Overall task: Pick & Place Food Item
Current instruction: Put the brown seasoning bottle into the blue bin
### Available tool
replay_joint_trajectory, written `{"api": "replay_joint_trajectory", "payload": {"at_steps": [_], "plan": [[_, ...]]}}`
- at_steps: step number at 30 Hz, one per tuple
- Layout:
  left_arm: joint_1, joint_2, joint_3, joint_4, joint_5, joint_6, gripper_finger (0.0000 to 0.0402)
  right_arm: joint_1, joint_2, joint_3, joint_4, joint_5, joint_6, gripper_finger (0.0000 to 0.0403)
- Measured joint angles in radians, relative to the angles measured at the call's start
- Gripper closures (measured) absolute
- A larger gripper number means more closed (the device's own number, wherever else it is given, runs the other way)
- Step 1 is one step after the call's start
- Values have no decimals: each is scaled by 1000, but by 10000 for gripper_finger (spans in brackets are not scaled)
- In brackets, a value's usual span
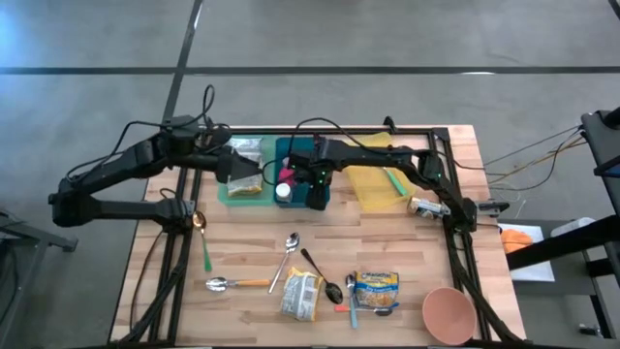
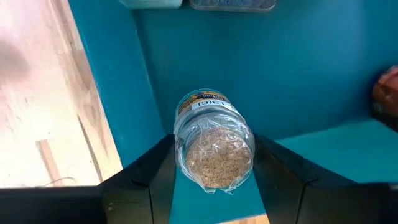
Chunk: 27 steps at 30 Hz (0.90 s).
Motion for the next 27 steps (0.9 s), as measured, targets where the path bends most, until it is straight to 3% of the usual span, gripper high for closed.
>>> {"api": "replay_joint_trajectory", "payload": {"at_steps": [20,27], "plan": [[0,-30,0,-22,-10,24,5,3,3,-69,27,2,-52,229],[0,-30,0,-25,-14,24,5,3,5,-62,29,-11,-61,180]]}}
